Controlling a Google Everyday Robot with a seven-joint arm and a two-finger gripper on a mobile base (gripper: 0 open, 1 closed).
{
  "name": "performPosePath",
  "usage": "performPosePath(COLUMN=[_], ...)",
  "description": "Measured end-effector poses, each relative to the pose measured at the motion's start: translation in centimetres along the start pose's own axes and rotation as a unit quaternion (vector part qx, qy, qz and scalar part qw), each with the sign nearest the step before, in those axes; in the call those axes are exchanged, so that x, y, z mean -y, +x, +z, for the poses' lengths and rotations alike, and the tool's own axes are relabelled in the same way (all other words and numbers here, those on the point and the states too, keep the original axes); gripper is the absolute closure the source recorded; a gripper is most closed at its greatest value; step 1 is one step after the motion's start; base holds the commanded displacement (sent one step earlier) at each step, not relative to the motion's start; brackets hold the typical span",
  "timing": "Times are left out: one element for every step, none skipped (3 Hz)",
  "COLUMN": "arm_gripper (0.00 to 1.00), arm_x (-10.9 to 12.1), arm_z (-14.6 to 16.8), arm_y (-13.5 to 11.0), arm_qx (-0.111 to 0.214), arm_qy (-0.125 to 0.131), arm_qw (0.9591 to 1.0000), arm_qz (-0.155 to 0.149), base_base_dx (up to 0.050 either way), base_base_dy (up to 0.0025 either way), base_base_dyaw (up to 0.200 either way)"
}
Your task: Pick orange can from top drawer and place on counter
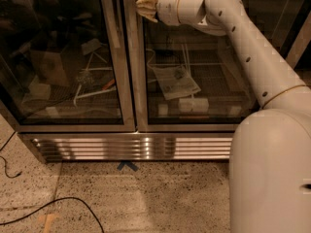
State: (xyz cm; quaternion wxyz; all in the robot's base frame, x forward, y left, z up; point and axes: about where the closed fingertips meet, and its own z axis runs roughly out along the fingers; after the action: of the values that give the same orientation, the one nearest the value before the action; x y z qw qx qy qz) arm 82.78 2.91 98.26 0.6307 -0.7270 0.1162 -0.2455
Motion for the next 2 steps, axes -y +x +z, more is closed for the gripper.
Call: performPosePath(arm_gripper=[1.0, 1.0], arm_x=[0.38, 0.41], arm_z=[-0.28, -0.29], arm_y=[-0.12, -0.34], arm_qx=[0.004, 0.012], arm_qy=[0.003, 0.008], arm_qw=[1.0, 0.9999], arm_qz=[-0.001, 0.001], base_base_dx=[0.0, 0.0], base_base_dy=[0.0, 0.0], base_base_dyaw=[0.0, 0.0])
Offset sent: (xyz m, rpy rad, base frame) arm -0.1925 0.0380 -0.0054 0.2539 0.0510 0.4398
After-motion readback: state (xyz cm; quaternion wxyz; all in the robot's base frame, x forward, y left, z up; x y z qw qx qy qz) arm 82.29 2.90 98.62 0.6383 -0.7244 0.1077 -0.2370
